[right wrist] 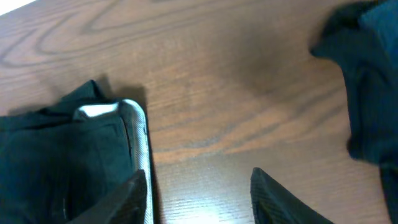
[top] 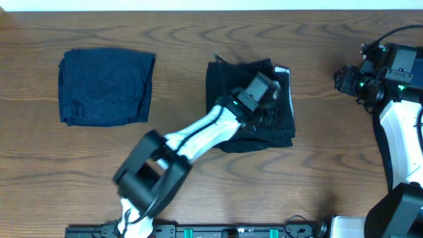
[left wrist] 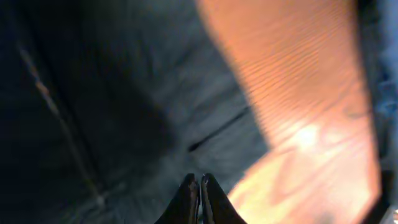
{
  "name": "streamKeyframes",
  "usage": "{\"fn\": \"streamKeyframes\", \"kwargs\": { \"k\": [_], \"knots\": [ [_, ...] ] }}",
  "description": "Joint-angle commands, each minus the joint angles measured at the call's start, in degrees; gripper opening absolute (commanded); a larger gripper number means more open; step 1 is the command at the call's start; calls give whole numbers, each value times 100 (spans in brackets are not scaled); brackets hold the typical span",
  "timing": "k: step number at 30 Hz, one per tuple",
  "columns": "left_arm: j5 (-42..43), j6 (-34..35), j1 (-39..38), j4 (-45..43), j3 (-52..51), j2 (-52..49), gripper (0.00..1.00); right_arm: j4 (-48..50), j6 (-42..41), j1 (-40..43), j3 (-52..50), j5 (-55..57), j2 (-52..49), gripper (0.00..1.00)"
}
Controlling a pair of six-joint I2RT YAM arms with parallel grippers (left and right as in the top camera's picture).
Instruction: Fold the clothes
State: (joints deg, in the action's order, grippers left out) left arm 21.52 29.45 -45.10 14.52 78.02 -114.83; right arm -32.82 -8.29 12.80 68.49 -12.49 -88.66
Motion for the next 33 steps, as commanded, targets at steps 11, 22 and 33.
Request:
{"fn": "streamKeyframes", "kwargs": {
  "k": [11, 22, 33],
  "knots": [
    [-693, -1097, 409, 3215, -44, -538, 6, -153, 24, -175, -15, 20, 15, 68],
    [-3379, -1484, 1357, 4516, 273, -341, 6, -404, 527, -846, -20, -879, 11, 44],
    [-2319, -1268, 1370, 3908, 645, 1239, 7, -1392, 579, -1781, -125, -896, -52, 22]
  ]
}}
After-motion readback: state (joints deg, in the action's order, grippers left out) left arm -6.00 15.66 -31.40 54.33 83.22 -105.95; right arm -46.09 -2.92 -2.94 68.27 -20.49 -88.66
